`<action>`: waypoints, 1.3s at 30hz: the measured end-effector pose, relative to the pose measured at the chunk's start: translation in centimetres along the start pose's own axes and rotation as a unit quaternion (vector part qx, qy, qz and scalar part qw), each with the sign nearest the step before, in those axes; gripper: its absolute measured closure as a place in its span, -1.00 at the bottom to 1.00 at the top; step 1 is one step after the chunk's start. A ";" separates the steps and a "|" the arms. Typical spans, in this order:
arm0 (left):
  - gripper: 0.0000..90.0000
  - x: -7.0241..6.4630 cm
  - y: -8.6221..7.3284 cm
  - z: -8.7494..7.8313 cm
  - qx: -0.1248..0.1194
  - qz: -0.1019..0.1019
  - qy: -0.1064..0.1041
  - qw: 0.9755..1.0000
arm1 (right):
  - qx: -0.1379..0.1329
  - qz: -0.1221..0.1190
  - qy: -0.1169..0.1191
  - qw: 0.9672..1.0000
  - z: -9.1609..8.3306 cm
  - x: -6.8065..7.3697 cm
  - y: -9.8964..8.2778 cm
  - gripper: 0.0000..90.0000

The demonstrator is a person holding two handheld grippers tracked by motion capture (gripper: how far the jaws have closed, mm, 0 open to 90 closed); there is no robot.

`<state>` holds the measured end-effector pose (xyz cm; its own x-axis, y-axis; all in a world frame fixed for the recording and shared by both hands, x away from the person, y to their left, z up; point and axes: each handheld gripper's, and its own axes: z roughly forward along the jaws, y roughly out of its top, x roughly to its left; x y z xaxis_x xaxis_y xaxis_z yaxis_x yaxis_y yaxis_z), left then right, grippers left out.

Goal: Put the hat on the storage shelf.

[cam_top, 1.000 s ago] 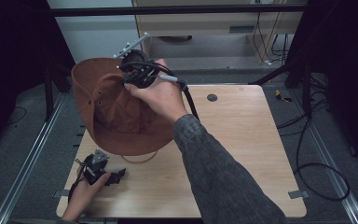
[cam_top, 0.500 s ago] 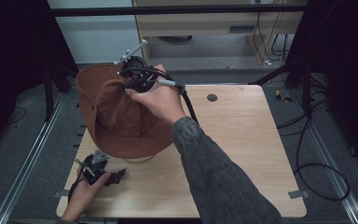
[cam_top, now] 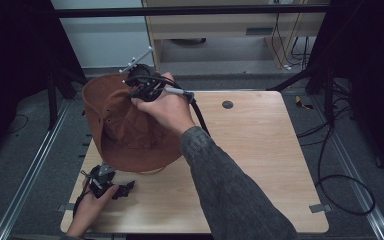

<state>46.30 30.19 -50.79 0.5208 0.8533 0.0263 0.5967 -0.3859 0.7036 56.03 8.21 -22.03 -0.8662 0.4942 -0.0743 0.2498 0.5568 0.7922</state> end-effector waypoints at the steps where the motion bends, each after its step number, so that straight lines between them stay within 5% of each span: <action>1: -1.00 0.0 0.0 0.0 0.000 0.000 0.000 1.000 | 0.000 0.000 0.000 1.000 0.0 0.0 0.0 0.97; 20: -1.00 0.0 0.0 0.0 0.000 0.000 0.000 1.000 | -0.001 0.004 0.006 1.000 0.6 0.2 -0.1 0.87; 39: -1.00 0.0 0.0 0.0 0.000 0.000 0.001 1.000 | -0.004 0.013 0.010 1.000 0.3 0.2 -0.3 0.35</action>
<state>46.30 30.17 -50.80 0.5201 0.8537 0.0269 0.5967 -0.3857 0.7037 55.97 8.35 -22.45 -0.8676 0.4956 -0.0410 0.2695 0.5379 0.7987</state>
